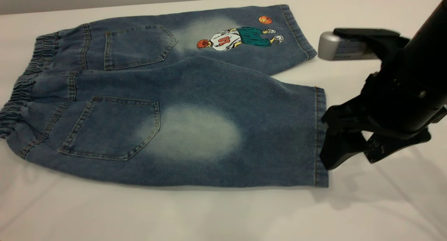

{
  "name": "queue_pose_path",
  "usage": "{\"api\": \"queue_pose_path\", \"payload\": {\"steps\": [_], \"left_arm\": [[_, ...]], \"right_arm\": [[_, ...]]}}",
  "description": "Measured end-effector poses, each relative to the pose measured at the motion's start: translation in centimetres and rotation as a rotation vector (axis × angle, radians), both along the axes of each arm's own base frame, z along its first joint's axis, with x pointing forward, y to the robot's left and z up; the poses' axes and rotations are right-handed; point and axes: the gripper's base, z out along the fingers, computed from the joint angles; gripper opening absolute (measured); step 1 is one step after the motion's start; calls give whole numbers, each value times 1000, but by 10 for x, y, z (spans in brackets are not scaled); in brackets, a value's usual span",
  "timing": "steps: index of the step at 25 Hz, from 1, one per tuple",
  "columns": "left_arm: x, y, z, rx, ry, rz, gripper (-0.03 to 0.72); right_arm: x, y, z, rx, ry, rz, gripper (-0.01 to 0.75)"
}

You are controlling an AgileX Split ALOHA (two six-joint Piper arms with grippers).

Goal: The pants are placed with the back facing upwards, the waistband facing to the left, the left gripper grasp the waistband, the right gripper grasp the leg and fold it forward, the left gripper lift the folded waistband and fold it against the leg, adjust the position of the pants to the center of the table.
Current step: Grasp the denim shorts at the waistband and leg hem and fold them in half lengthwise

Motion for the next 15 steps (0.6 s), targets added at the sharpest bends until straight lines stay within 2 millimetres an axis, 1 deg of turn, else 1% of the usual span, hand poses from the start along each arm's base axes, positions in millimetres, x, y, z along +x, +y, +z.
{"api": "queue_pose_path", "payload": {"steps": [3,11,15], "left_arm": [[0,0,0,0,-2,0,529],[0,0,0,0,-4,0,529],[0,0,0,0,-3,0,529]], "right_arm": [[2,2,-8,7,18,4,495],[10,11,-19,45,40,23,495],[10,11,-26,42,59,28,495]]}}
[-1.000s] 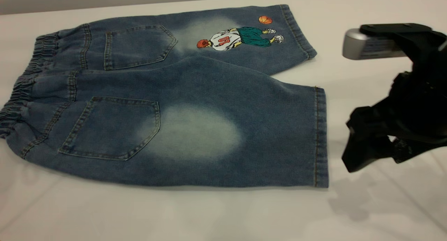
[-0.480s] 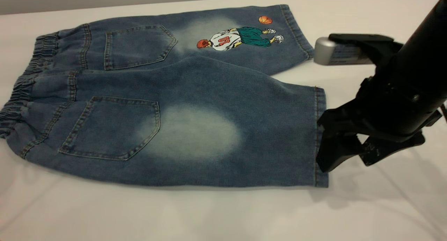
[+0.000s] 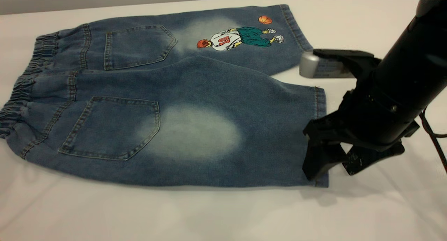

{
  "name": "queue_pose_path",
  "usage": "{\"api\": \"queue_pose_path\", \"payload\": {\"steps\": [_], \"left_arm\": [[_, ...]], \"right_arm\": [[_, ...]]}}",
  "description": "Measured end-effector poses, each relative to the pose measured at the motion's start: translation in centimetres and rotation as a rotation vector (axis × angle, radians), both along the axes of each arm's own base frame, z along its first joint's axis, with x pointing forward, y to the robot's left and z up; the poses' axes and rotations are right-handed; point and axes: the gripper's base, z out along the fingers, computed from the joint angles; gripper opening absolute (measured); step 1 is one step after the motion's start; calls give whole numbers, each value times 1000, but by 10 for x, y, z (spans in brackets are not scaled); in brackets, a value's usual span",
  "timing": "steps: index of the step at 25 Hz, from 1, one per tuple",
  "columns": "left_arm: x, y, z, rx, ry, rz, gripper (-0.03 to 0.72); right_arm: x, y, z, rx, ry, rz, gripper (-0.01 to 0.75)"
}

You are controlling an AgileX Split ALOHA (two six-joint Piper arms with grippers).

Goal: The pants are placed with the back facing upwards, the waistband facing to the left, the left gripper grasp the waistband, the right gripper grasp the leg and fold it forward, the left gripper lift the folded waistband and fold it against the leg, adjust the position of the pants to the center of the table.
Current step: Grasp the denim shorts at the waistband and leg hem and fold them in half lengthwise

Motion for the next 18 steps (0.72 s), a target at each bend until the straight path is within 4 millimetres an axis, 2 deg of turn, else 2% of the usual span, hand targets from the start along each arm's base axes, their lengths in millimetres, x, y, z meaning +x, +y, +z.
{"api": "queue_pose_path", "payload": {"steps": [11,18], "left_arm": [[0,0,0,0,0,0,529],[0,0,0,0,0,0,529]], "right_arm": [[4,1,0,-3,-22,-5,495],[2,0,-9,-14,5,6,493]]}}
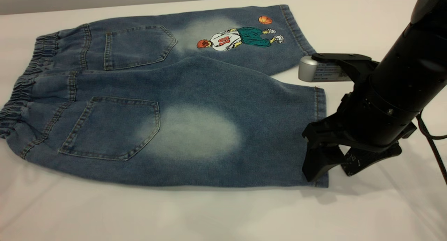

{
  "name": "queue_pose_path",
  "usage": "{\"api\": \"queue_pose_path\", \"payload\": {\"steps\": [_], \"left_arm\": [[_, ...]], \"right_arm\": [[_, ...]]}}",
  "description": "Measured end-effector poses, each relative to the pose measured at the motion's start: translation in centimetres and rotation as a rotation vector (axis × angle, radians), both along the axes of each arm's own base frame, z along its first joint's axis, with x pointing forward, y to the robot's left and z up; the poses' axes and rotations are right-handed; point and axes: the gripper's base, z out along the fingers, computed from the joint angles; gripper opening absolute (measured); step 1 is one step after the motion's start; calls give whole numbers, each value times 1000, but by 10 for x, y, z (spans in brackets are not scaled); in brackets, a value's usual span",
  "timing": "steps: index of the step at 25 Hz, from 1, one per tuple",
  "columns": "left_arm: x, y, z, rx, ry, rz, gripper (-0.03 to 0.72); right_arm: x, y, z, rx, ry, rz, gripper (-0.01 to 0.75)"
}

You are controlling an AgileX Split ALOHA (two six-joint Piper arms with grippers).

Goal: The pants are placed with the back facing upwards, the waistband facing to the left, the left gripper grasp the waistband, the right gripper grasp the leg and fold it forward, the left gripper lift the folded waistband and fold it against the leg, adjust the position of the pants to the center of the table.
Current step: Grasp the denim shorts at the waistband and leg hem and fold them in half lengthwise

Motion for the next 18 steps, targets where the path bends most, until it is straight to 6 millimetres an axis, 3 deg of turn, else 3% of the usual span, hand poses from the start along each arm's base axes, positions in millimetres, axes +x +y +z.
{"api": "queue_pose_path", "payload": {"steps": [7,14,18], "left_arm": [[0,0,0,0,1,0,529],[0,0,0,0,1,0,529],[0,0,0,0,1,0,529]], "right_arm": [[-1,1,-1,18,11,-11,490],[-12,22,-3,51,6,64,489],[-14,23,-9,42,23,63,484]]}}
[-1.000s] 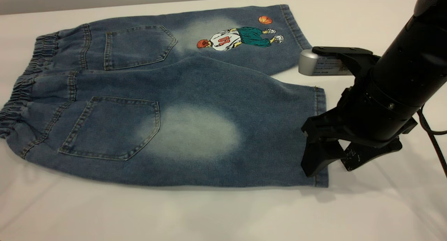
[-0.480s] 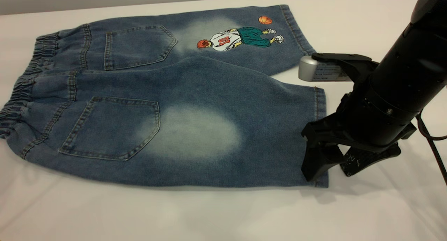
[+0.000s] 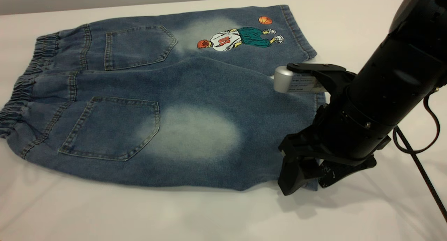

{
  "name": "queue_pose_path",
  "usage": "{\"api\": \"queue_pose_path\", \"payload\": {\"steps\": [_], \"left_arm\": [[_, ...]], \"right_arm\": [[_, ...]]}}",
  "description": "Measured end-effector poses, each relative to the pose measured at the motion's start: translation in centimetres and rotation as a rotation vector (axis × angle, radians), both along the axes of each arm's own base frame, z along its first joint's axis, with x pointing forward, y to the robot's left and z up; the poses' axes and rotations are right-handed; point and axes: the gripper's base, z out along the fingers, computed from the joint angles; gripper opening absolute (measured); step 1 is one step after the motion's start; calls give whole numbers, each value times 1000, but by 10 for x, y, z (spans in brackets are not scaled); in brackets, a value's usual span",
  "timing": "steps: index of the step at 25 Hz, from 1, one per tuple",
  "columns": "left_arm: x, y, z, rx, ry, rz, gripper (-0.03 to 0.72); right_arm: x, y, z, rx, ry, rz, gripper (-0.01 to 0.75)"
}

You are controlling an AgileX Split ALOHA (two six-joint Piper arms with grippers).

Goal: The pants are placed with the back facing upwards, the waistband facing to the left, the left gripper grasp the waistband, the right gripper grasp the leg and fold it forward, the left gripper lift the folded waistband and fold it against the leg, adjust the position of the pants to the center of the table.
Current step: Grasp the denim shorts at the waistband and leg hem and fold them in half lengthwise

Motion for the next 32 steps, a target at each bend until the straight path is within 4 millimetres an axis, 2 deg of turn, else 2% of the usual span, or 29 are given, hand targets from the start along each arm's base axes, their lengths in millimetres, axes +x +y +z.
{"api": "queue_pose_path", "payload": {"steps": [3,6,9,16,22,32], "left_arm": [[0,0,0,0,0,0,529],[0,0,0,0,0,0,529],[0,0,0,0,0,0,529],[0,0,0,0,1,0,529],[0,0,0,0,1,0,529],[-3,0,-2,-1,43,7,529]], "right_arm": [[0,-1,-2,-8,0,-5,472],[1,-2,-4,-22,-13,-8,428],[5,-4,-5,-51,-57,-12,332],[11,-10,-7,-107,-137,20,51],[14,-9,5,-105,-190,70,38],[12,-4,64,7,-264,90,19]]}}
